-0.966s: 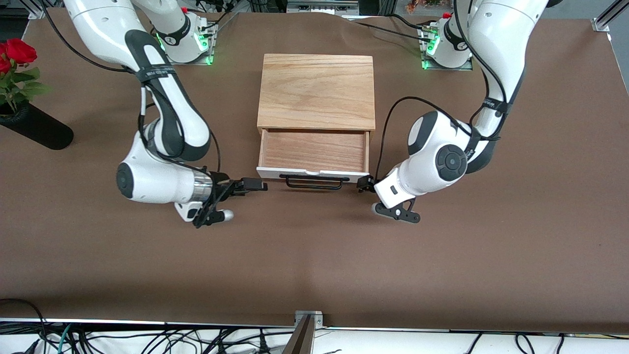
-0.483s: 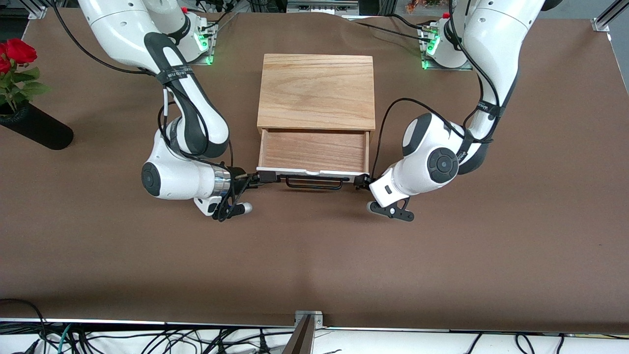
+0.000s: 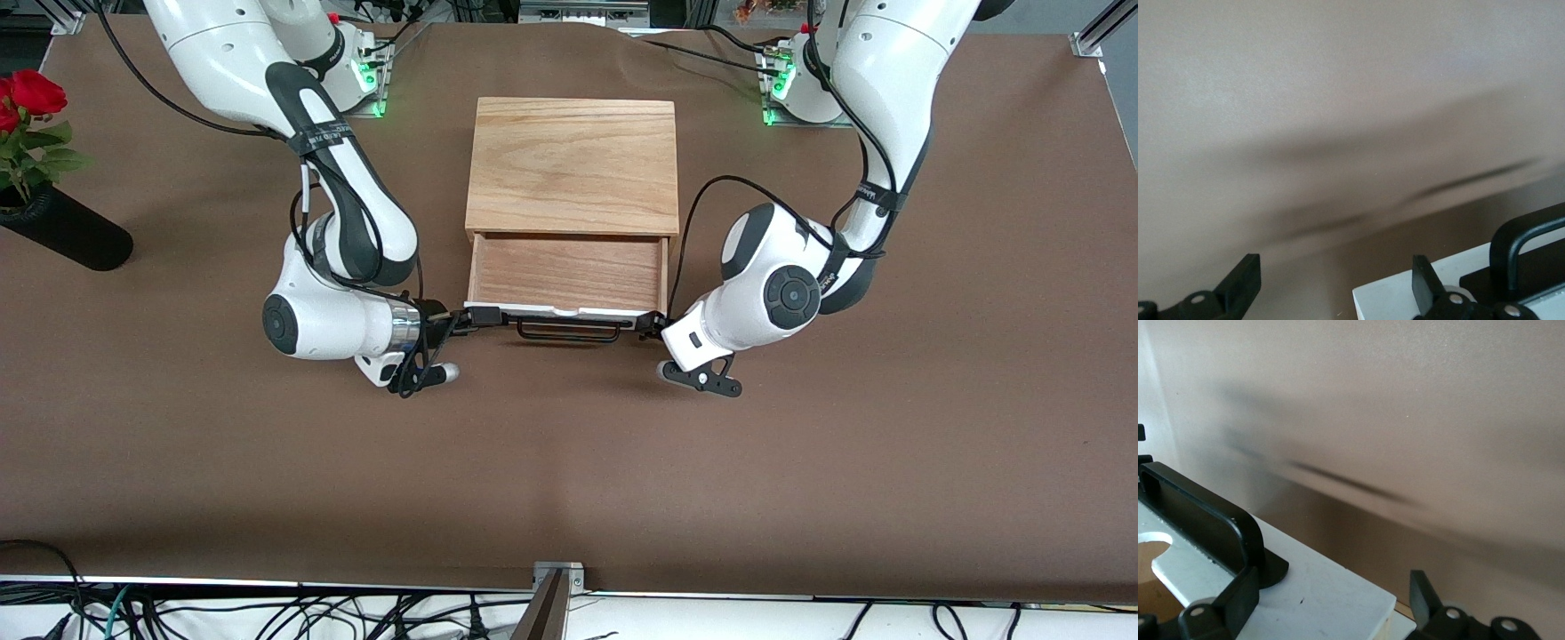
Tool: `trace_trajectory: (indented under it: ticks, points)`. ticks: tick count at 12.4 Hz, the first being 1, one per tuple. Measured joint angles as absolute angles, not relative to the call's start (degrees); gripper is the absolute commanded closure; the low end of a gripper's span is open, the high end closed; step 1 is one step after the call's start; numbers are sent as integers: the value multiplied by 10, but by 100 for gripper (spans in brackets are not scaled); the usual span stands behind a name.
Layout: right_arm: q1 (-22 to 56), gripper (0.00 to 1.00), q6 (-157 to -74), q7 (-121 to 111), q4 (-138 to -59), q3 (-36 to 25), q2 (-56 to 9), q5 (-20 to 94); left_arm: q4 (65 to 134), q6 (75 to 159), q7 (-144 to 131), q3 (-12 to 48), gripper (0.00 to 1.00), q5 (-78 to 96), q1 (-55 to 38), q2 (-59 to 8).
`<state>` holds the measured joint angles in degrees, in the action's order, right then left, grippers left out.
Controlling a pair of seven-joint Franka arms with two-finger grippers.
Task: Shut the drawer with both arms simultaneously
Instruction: 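Push the white drawer front into the cabinet with both grippers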
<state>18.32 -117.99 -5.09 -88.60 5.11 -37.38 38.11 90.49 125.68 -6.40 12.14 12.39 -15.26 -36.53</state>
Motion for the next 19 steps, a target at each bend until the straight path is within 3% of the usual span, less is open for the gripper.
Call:
trace_trajectory:
  ticks: [7,13,19]
  points:
    - [185,0,-1175,-51,-886,58,-374,391,918,1235,-65,121,0,127,-153,-366]
    - [187,0,-1165,-51,-886,61,-374,398,917,1101,-65,141,0,153,-153,-355]
    - [188,0,-1075,-55,-931,62,-355,400,918,1010,-65,143,0,168,-153,-343]
